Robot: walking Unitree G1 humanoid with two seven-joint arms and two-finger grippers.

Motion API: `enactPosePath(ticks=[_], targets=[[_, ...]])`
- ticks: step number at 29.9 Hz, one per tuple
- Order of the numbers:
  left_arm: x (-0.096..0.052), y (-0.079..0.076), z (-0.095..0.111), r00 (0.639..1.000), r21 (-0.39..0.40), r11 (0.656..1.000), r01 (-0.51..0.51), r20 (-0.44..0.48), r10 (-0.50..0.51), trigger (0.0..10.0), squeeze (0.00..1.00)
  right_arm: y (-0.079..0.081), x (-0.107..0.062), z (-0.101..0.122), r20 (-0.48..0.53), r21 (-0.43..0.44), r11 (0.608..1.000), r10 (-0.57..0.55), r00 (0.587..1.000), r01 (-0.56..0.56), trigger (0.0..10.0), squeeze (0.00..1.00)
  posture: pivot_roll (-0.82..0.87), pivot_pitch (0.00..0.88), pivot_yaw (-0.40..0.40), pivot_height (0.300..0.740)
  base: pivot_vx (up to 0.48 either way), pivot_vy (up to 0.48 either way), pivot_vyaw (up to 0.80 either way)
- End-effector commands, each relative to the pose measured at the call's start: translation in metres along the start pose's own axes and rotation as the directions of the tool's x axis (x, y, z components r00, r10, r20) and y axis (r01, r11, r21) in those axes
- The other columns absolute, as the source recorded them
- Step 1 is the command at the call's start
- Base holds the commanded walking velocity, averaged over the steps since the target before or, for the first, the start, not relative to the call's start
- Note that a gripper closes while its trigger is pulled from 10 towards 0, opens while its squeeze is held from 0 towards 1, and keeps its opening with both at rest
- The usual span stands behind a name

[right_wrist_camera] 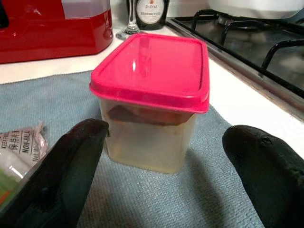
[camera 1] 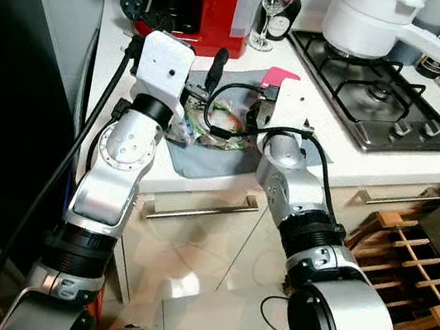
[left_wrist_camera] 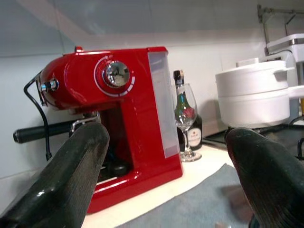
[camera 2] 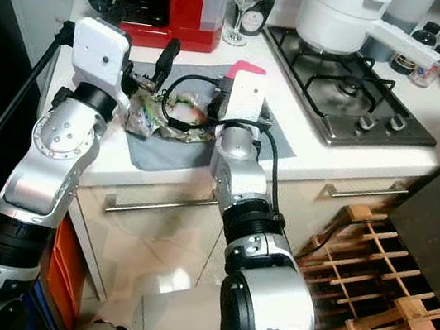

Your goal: Restocking fridge

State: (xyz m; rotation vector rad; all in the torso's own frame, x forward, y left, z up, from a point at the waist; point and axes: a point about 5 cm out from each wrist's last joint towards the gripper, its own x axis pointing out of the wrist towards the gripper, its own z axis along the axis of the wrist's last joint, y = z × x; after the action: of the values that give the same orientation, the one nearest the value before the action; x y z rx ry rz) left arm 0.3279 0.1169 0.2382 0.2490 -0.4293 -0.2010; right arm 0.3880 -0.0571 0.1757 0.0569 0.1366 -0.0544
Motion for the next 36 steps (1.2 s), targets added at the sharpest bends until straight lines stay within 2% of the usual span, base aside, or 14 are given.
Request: enactPosePath(ticks=[1, 4, 8, 9, 12, 16, 19, 26, 36], targets=[[0.000, 0.002, 0.004, 1.000, 0.009, 1.000, -0.009, 0.010, 0.009, 10.0, 0.00, -0.003, 0.003, 0.007, 0.017, -0.011, 1.000, -0.026, 1.000, 0.026, 10.0, 0.00, 0.09, 0.000, -0.067, 0.740, 0.000, 0.000, 0.00], [0.000, 0.003, 0.004, 1.000, 0.010, 1.000, -0.012, 0.009, 0.012, 10.0, 0.00, -0.017, 0.006, 0.007, 0.041, -0.058, 0.994, -0.090, 0.995, 0.092, 10.0, 0.00, 0.09, 0.000, -0.069, 0.740, 0.000, 0.000, 0.00], [0.000, 0.003, 0.004, 1.000, 0.010, 1.000, -0.014, 0.008, 0.014, 10.0, 0.00, -0.030, 0.008, 0.008, 0.056, -0.070, 0.987, -0.142, 0.988, 0.146, 10.0, 0.00, 0.09, 0.000, -0.069, 0.740, 0.000, 0.000, 0.00], [0.000, 0.003, 0.005, 1.000, 0.009, 1.000, -0.014, 0.008, 0.014, 10.0, 0.00, -0.038, 0.009, 0.008, 0.060, -0.072, 0.982, -0.169, 0.984, 0.173, 10.0, 0.00, 0.08, 0.000, -0.069, 0.740, 0.000, 0.000, 0.00], [0.000, 0.002, 0.004, 1.000, 0.008, 1.000, -0.015, 0.008, 0.015, 10.0, 0.00, -0.043, 0.010, 0.008, 0.062, -0.070, 0.980, -0.183, 0.981, 0.187, 10.0, 0.00, 0.08, 0.000, -0.069, 0.740, 0.000, 0.000, 0.00], [0.000, 0.002, 0.004, 1.000, 0.007, 1.000, -0.015, 0.008, 0.015, 10.0, 0.00, -0.043, 0.010, 0.009, 0.069, -0.068, 0.980, -0.184, 0.981, 0.188, 10.0, 0.00, 0.08, 0.000, -0.069, 0.740, 0.000, 0.000, 0.00], [0.001, 0.002, 0.004, 1.000, 0.008, 1.000, -0.016, 0.008, 0.016, 10.0, 0.00, -0.037, 0.008, 0.014, 0.097, -0.065, 0.985, -0.154, 0.983, 0.161, 10.0, 0.00, 0.08, 0.000, -0.070, 0.740, 0.000, 0.000, 0.00], [-0.001, 0.003, 0.003, 1.000, 0.018, 1.000, -0.020, -0.001, 0.020, 10.0, 0.00, -0.020, 0.005, 0.010, 0.067, -0.037, 0.999, 0.014, 0.998, -0.012, 10.0, 0.00, 0.09, 0.000, -0.075, 0.740, 0.000, 0.000, 0.00], [-0.004, 0.004, 0.001, 1.000, 0.022, 1.000, -0.022, -0.010, 0.022, 10.0, 0.00, -0.032, 0.004, -0.001, 0.028, -0.044, 0.999, 0.000, 1.000, 0.001, 10.0, 0.00, 0.10, 0.000, -0.075, 0.740, 0.000, 0.000, 0.00]])
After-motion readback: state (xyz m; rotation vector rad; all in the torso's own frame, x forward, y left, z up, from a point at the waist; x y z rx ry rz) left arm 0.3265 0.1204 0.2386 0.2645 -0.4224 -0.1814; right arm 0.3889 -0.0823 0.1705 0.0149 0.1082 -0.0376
